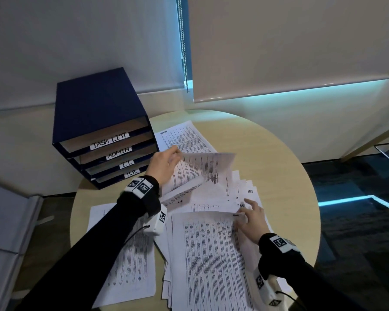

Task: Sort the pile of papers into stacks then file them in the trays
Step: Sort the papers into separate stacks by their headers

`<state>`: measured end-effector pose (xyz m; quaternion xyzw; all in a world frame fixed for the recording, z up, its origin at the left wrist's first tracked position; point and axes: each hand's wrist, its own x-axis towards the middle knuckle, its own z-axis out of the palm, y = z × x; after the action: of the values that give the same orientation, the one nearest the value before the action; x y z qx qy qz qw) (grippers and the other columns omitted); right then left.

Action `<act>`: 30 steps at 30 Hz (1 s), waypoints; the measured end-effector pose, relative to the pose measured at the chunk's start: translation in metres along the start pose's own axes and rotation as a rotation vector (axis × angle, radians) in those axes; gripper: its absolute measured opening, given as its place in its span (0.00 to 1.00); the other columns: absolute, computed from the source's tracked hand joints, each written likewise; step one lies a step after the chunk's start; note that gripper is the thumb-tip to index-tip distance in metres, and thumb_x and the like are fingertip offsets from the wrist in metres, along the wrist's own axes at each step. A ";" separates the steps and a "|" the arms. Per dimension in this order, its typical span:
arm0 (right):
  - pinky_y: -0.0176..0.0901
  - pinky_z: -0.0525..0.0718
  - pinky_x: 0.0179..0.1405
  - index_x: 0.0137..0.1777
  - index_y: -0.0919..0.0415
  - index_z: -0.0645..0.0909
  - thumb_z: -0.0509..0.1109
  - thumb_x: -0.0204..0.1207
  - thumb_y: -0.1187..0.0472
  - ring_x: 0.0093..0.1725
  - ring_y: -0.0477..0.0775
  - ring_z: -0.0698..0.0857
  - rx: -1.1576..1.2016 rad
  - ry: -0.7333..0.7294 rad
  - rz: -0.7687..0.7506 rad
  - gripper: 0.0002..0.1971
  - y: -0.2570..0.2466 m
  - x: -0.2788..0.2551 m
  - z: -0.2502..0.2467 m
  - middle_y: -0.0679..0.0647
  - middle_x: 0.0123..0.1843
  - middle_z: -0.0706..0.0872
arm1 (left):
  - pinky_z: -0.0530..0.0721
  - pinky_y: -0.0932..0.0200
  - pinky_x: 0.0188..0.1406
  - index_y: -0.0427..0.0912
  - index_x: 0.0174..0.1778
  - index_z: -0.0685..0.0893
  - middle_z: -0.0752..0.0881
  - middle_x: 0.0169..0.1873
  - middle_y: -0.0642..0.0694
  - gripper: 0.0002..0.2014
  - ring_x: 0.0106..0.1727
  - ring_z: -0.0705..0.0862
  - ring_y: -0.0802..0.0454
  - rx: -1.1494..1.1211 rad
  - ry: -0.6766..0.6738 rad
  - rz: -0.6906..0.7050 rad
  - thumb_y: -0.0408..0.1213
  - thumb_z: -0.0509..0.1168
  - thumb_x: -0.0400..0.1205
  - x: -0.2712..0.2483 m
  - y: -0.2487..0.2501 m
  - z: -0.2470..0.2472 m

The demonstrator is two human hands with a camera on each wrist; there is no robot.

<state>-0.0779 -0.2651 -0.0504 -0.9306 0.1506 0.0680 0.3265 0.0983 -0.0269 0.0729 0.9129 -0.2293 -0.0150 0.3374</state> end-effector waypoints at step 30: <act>0.46 0.76 0.45 0.36 0.64 0.79 0.71 0.73 0.63 0.43 0.52 0.76 0.184 -0.122 -0.031 0.07 -0.090 0.074 0.004 0.54 0.42 0.77 | 0.86 0.49 0.47 0.40 0.53 0.83 0.90 0.46 0.45 0.07 0.46 0.88 0.44 0.145 0.336 0.221 0.36 0.62 0.85 0.001 0.040 -0.127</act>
<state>0.0214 -0.2134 -0.0176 -0.8930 0.1219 0.1051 0.4204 0.1057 0.0234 0.1954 0.8938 -0.2690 0.1909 0.3037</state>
